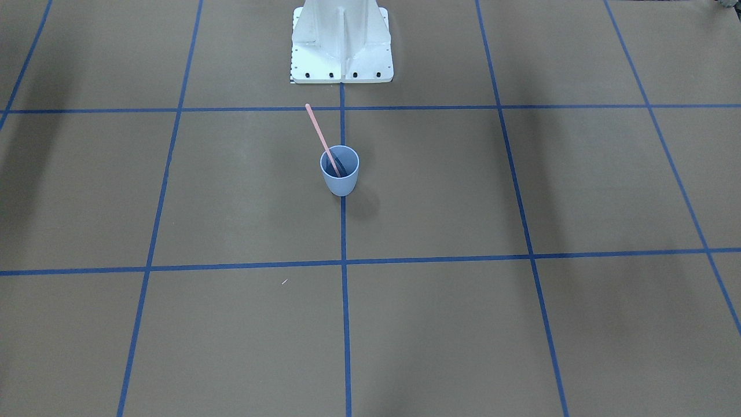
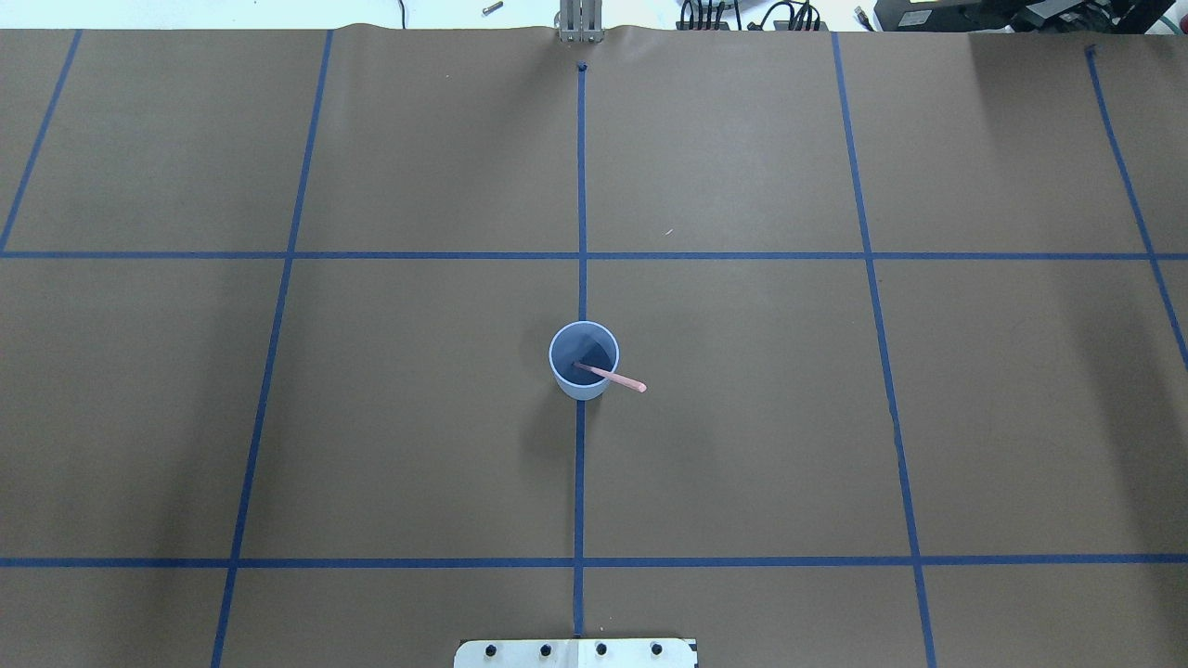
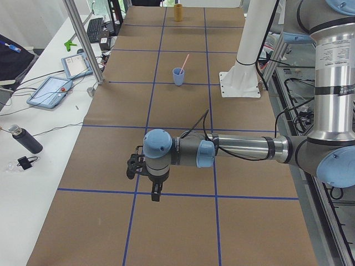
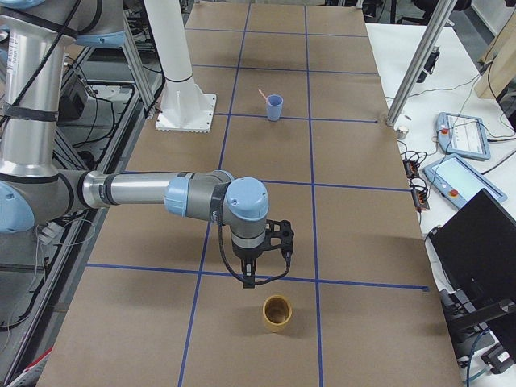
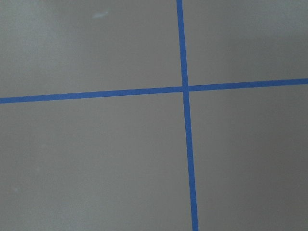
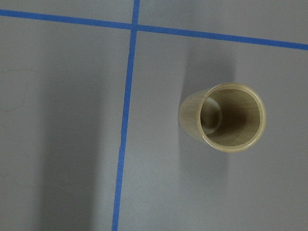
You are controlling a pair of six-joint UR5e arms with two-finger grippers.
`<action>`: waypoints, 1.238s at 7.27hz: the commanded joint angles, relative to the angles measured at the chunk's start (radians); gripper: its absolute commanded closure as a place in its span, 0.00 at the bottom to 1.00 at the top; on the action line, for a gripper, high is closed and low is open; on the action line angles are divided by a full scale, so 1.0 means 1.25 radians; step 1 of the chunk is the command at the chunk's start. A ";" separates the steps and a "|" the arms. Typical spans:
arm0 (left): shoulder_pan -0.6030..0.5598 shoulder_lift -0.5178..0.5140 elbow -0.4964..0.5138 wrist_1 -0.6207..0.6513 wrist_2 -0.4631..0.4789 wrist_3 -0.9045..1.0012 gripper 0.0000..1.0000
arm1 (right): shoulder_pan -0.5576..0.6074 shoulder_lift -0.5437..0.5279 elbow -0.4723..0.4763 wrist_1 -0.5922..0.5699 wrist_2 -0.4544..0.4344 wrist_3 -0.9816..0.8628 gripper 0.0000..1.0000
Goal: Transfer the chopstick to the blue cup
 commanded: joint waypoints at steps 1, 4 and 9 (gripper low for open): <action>0.001 0.021 -0.010 -0.005 -0.005 0.006 0.02 | 0.000 0.002 -0.001 0.000 0.001 -0.001 0.00; 0.001 0.029 -0.019 -0.005 -0.005 0.006 0.02 | 0.000 -0.006 -0.013 -0.001 0.010 -0.003 0.00; 0.001 0.072 -0.062 -0.002 -0.005 0.006 0.02 | 0.000 -0.020 -0.015 -0.003 0.011 -0.005 0.00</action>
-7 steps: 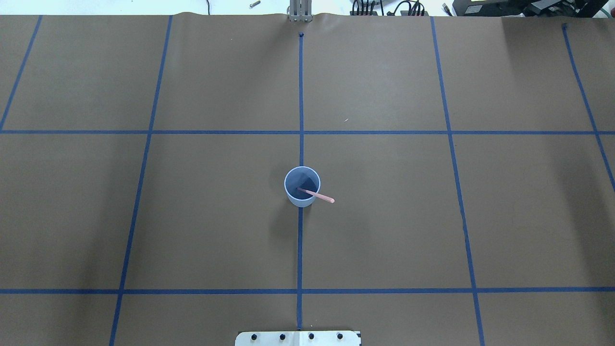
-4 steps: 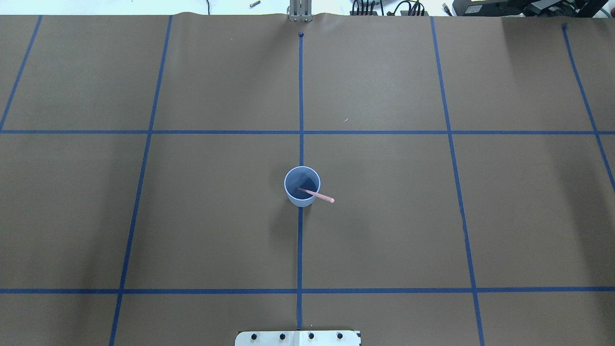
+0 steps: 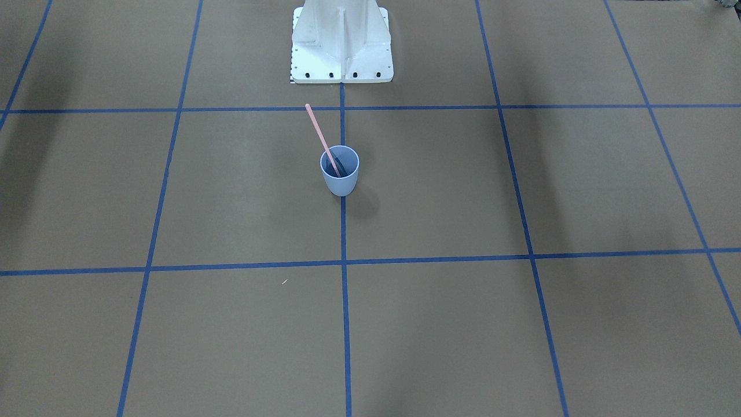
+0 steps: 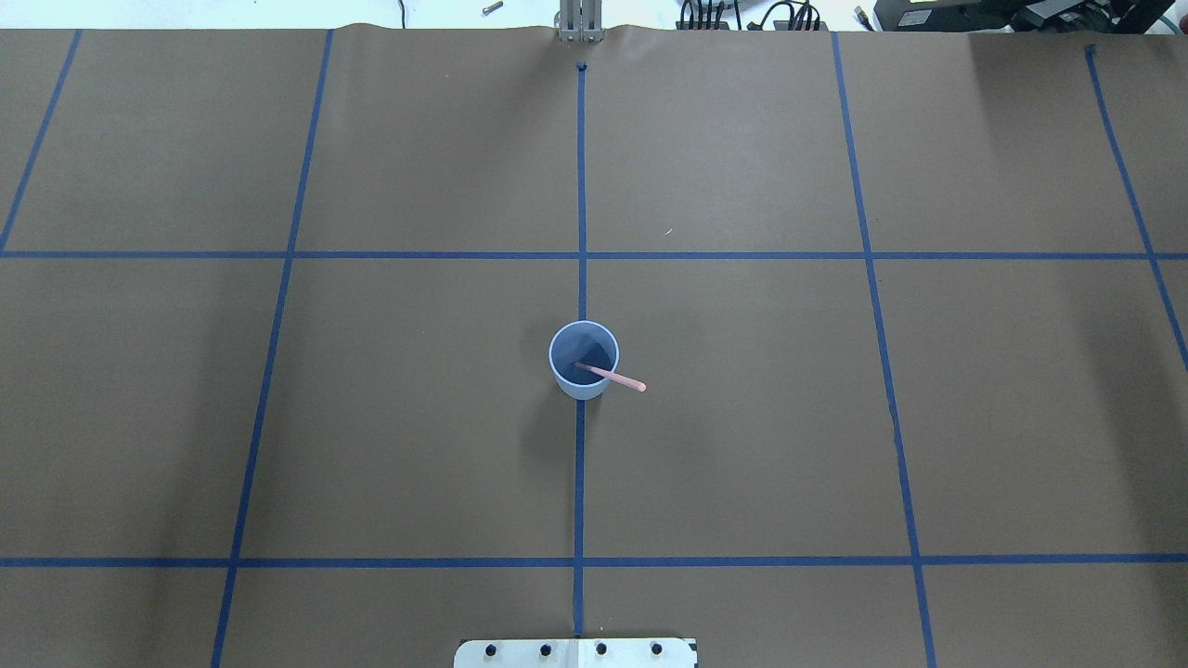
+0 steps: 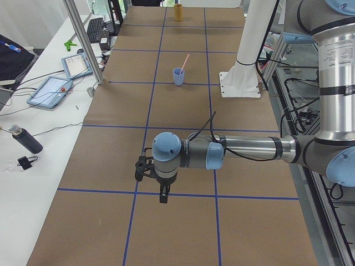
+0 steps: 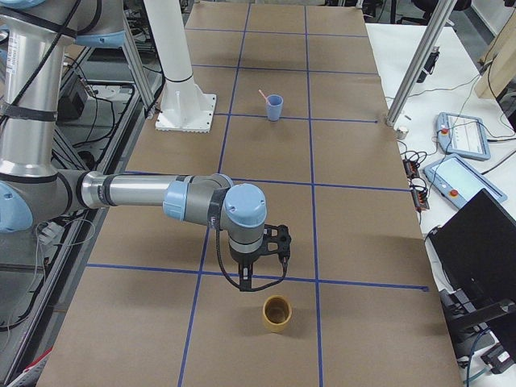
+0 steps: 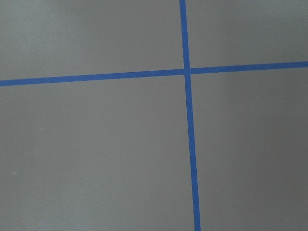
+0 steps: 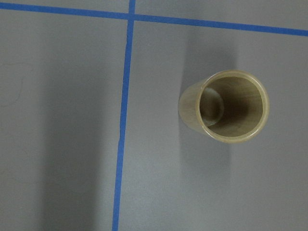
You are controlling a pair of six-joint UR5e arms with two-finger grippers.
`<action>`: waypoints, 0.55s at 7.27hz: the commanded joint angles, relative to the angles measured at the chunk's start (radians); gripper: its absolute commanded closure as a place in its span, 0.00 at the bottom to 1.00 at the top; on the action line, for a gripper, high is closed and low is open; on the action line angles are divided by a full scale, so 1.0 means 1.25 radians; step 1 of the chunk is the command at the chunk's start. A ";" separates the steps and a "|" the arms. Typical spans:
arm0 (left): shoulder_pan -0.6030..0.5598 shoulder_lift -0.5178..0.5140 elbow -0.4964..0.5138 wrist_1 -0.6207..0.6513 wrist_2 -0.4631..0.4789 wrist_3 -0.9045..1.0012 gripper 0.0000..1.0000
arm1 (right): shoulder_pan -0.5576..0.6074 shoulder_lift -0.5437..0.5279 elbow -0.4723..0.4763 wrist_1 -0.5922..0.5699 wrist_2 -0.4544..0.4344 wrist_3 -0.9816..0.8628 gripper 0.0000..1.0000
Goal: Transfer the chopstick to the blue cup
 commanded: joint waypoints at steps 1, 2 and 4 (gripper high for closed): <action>0.000 0.017 -0.022 0.003 0.000 -0.001 0.02 | 0.001 -0.013 0.000 0.001 0.000 -0.001 0.00; 0.000 0.017 -0.022 0.004 0.000 -0.001 0.02 | 0.001 -0.017 0.004 0.001 0.000 -0.001 0.00; 0.001 0.017 -0.021 0.006 0.000 -0.001 0.02 | 0.001 -0.024 0.007 0.001 0.000 -0.001 0.00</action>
